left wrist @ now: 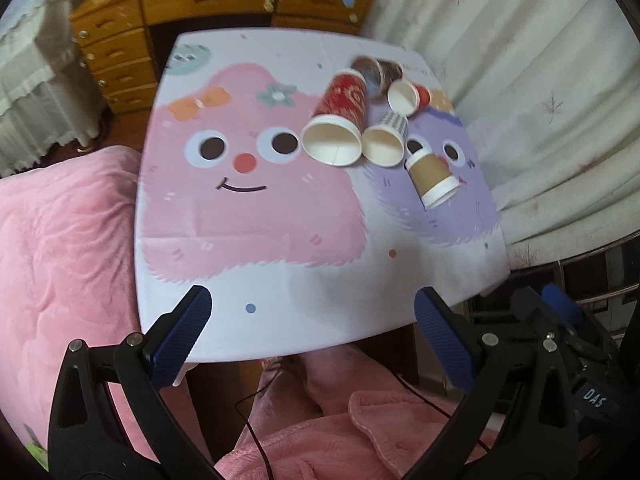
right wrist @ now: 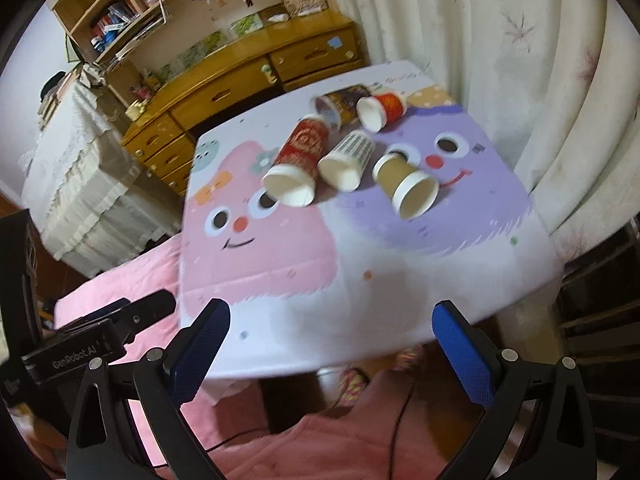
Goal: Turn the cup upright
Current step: 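Move the left gripper toward the tall red cup lying on its side, then close the left gripper around the middle of the tall red cup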
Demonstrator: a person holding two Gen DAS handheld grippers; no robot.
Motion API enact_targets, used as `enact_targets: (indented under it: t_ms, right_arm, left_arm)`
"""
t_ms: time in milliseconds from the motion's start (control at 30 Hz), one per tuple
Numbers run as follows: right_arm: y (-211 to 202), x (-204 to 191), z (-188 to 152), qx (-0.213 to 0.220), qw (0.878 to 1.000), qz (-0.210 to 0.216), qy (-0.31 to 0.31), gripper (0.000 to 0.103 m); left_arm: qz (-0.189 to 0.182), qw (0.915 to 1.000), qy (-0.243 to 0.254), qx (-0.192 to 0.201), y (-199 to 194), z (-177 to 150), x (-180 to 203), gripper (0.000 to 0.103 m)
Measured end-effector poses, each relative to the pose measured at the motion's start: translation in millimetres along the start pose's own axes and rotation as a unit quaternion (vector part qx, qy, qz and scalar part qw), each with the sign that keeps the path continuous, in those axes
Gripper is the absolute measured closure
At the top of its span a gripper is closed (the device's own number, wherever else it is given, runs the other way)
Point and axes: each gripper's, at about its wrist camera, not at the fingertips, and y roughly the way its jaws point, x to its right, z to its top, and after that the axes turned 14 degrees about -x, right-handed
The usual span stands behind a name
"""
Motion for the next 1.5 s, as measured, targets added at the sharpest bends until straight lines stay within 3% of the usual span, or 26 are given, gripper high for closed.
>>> enact_targets:
  t_ms: [133, 267, 467, 600, 833, 1000, 1233, 1333, 1500]
  right_arm:
    - [23, 8, 28, 0.005, 1.000, -0.022, -0.010, 0.000]
    - [44, 23, 69, 0.002, 1.000, -0.019, -0.023, 0.000]
    - [78, 28, 147, 0.015, 0.992, -0.044, -0.114, 0.000]
    - [102, 33, 197, 0.010, 0.987, -0.036, -0.158, 0.000]
    - [155, 50, 256, -0.023, 0.985, -0.008, -0.169, 0.000]
    - [192, 65, 277, -0.056, 0.987, 0.004, -0.149, 0.000]
    - [216, 77, 290, -0.081, 0.988, 0.012, -0.128, 0.000]
    - [215, 77, 287, -0.084, 0.988, 0.006, -0.130, 0.000]
    - [211, 75, 282, -0.082, 0.988, 0.001, -0.130, 0.000]
  left_arm:
    - [0.004, 0.9995, 0.013, -0.027, 19, 39, 13, 0.002]
    - [0.035, 0.9981, 0.029, -0.041, 36, 86, 25, 0.003]
    - [0.090, 0.9933, 0.055, -0.047, 59, 169, 45, 0.003]
    - [0.085, 0.9923, 0.058, -0.069, 85, 224, 52, 0.003]
    - [0.077, 0.9879, 0.054, -0.123, 145, 298, 63, 0.004]
    - [0.052, 0.9846, 0.043, -0.162, 183, 331, 56, 0.012]
    - [0.012, 0.9754, 0.052, -0.214, 214, 349, 55, 0.024]
    - [0.002, 0.9750, 0.049, -0.217, 216, 351, 54, 0.029]
    - [0.017, 0.9782, 0.058, -0.199, 210, 353, 54, 0.030]
